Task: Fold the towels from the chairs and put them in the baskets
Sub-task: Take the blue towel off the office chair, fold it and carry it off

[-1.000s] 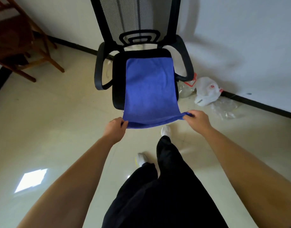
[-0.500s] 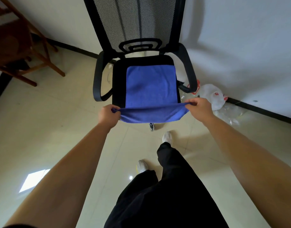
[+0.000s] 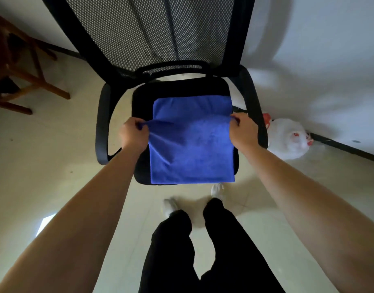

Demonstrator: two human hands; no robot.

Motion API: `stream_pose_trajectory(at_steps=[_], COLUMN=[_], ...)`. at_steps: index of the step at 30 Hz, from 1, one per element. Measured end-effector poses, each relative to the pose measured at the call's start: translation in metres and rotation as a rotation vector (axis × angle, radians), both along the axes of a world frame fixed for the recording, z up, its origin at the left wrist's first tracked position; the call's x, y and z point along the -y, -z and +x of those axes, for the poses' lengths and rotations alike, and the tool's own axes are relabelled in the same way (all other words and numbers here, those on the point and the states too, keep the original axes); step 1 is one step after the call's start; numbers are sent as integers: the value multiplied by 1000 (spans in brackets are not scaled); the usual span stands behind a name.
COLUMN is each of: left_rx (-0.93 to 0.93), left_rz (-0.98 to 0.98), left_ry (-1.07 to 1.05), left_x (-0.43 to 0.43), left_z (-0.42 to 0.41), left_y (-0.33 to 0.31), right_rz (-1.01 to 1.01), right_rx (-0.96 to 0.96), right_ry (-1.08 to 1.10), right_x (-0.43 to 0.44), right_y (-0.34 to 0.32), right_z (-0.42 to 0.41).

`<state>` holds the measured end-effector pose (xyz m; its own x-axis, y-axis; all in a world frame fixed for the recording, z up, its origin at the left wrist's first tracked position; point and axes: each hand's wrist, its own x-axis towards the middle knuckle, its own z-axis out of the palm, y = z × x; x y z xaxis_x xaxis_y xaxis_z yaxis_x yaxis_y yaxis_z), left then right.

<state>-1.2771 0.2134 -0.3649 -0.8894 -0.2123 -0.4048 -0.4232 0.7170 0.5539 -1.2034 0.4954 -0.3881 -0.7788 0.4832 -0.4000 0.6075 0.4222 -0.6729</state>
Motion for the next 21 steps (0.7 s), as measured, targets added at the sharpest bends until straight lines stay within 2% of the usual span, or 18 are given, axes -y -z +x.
stream_pose_trajectory(at_steps=[4,7,10,13,21], left_rx=[-55,-41,-13,-18,-18], left_rz=[-34,-21,-51,-130,-189], left_ry=[67,72,82,131,168], left_x=[-9,-8,-7,-9,5], left_z=[-53,-93,-119,-134,-169], left_y=[44,95,131,160,220], right_rz=[139,227,202,193,343], right_rx=[-63,-20,104,86,80], right_ry=[-12,20,170,261,149], right_x=[-1,-7,-18,-28,-37], right_y=[43,82,120,156,208], right_z=[-37,-66,-89,-104,-128])
